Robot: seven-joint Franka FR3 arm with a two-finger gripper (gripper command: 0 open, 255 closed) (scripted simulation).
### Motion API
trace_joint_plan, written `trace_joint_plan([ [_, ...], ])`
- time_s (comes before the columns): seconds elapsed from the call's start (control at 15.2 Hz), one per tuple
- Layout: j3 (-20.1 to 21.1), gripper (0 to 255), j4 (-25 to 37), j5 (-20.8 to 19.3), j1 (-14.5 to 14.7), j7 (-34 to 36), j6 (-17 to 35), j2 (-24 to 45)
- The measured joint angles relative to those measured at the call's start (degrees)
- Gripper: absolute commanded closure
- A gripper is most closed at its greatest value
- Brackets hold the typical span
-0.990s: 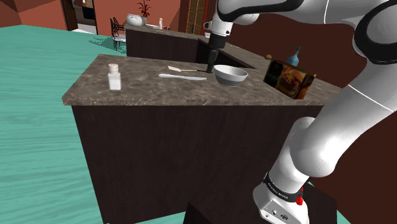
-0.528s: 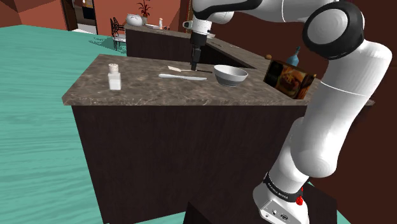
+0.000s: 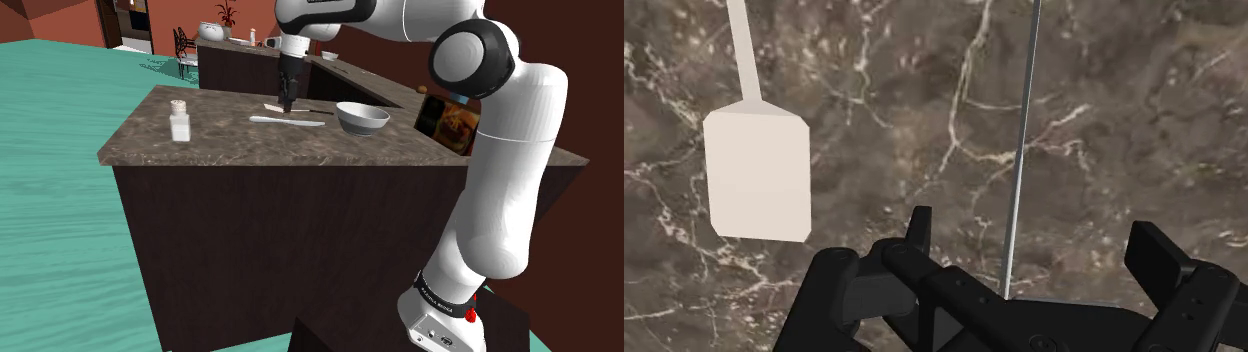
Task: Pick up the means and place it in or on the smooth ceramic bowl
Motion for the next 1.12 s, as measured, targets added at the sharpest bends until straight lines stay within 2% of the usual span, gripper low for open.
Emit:
trace_joint_plan([
  [0.33,0.13,0,-3.5,0.12,0.18,-0.3,3.6,0.14],
  [0.73,0.17,0,-3.93,0.16,0.22,-0.3,4.17,0.24],
  [0.79,0.17,255,-3.93,0.16,0.22,-0.3,4.17,0.24],
  [1.12,0.17,255,-3.93,0.16,0.22,-0.3,4.17,0.24],
])
